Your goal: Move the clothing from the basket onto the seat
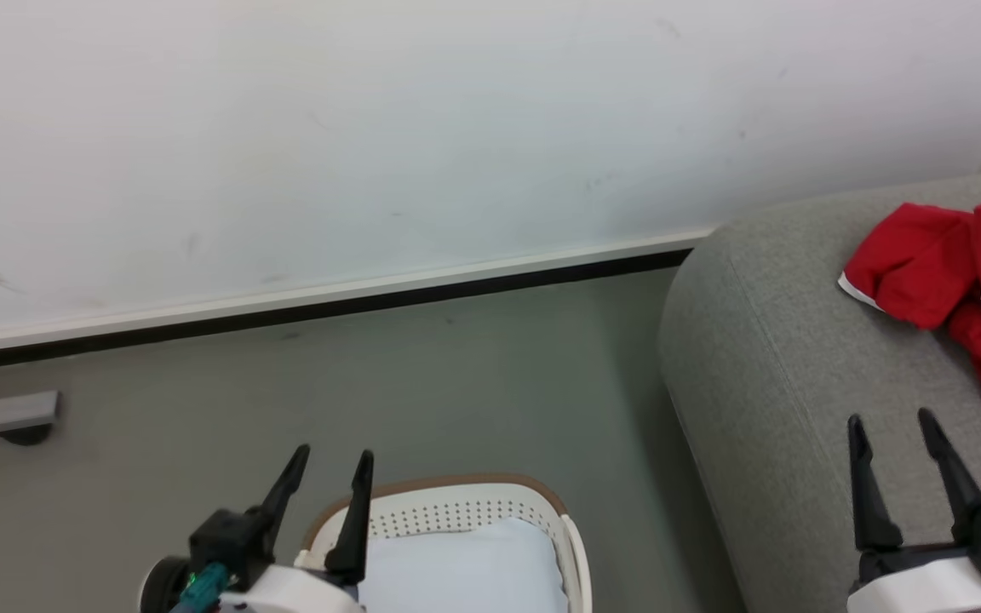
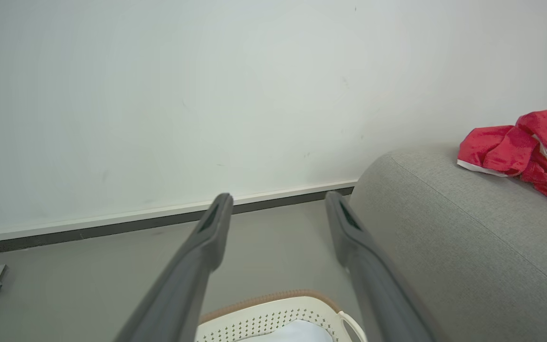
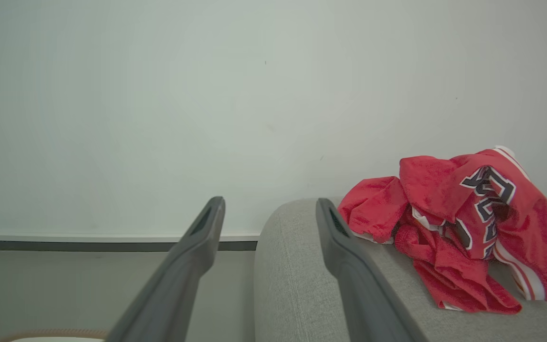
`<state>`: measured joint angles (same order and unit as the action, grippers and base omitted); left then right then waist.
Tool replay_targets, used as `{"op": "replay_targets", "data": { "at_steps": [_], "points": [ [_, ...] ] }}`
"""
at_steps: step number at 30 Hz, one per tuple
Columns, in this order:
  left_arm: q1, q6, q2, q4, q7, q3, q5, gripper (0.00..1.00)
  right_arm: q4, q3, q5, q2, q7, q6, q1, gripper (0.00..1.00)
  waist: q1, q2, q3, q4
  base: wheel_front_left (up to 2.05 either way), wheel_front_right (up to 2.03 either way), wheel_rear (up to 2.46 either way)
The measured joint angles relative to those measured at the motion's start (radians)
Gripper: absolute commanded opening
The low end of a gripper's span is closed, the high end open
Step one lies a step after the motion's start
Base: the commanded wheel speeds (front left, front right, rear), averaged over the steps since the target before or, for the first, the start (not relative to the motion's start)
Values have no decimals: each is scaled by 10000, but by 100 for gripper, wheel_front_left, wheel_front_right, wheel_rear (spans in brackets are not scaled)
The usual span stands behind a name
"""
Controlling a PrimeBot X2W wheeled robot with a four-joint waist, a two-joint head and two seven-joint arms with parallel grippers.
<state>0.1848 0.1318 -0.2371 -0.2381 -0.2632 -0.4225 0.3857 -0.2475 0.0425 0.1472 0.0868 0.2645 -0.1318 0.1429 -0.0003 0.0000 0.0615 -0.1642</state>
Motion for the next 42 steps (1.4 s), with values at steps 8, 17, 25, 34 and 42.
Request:
{"op": "replay_targets", "data": {
  "at_steps": [8,17,25,34,42],
  "points": [
    [-1272,-178,470,378,-8,1373,-510,100,207,-115,-403,-286,0,-2,-797,100,1,0,-503,417,0,0,0],
    [-1974,-635,976,493,-8,2497,-1204,100,-161,-257,-311,-357,0,0,-1065,100,2,0,-826,575,0,0,0],
    [-2159,-1058,1296,412,-8,2920,-1593,100,-293,-313,-113,-360,0,-2,-1066,100,2,0,-947,752,0,0,0],
    [-2414,-1243,1486,-117,96,2874,-1559,0,-792,-343,77,-464,-98,-2,-1273,0,2,0,-962,819,0,0,0],
    [-2351,-1406,1530,-134,518,3154,-36,0,-752,-234,1666,-470,-525,-2,-1252,0,3,0,-937,871,0,0,0]
  ]
}}
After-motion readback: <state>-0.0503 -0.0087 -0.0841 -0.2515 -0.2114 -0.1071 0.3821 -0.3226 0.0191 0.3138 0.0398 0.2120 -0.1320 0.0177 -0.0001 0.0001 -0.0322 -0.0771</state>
